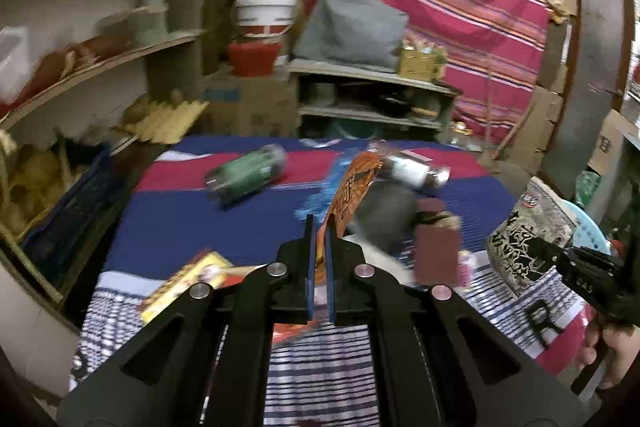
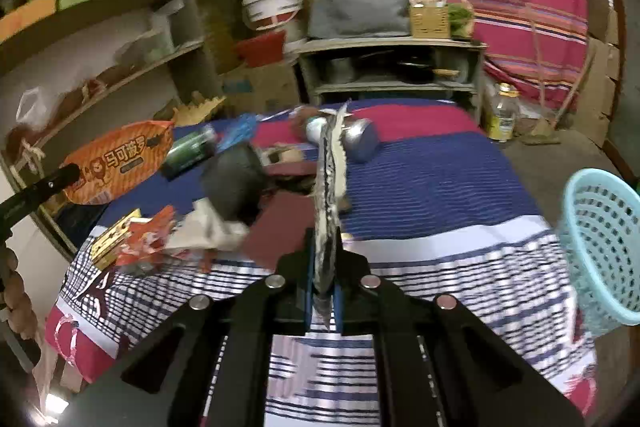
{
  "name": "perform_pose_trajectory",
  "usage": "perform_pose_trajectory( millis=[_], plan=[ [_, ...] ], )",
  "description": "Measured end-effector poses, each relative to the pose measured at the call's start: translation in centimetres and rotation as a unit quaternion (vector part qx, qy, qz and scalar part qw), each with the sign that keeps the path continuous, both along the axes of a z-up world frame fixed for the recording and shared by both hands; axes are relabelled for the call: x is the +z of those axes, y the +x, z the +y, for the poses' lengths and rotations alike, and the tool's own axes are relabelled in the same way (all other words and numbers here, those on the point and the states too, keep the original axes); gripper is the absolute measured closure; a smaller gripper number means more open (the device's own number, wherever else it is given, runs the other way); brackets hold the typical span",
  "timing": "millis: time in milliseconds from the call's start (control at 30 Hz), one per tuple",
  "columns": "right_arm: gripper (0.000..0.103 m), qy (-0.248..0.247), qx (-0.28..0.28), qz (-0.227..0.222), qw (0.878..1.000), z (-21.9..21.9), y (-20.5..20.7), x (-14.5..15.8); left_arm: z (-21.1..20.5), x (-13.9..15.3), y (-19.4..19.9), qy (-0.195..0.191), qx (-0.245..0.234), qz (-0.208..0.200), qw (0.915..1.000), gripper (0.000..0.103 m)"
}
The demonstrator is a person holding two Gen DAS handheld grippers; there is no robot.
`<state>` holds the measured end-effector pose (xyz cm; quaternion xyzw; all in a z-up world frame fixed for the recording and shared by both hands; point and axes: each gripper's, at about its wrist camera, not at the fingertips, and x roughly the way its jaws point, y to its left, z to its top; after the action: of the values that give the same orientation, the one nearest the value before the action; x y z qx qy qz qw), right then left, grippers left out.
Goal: Collect trash
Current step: 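Carry both items to the blue basket while the left tool releases the orange wrapper inside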
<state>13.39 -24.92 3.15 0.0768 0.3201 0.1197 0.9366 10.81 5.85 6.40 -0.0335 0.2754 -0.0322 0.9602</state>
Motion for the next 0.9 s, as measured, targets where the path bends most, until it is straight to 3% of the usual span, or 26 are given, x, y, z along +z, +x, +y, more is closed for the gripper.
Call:
perform_pose_trajectory(
  millis=[233,467,900],
  plan=[
    [0.097,0.022,-0.036,-0.007,0.999,-7.3,-0.9,0.5,-7.4,-0.1,0.7,-0.005,-0.056,0.0,0.9984,0.101],
    [0.097,0.013,-0.093,-0.016,0.995,-14.7,-2.0,1.0,-15.7,-1.0,1.7,-0.005,-0.119,0.01,0.9928,0.101],
    [0.097,0.018,-0.204,-0.002,0.979,-27.7,-3.6,-0.9,-31.3,-2.9,3.9,-0.008,-0.227,0.015,0.9736,0.101]
  ],
)
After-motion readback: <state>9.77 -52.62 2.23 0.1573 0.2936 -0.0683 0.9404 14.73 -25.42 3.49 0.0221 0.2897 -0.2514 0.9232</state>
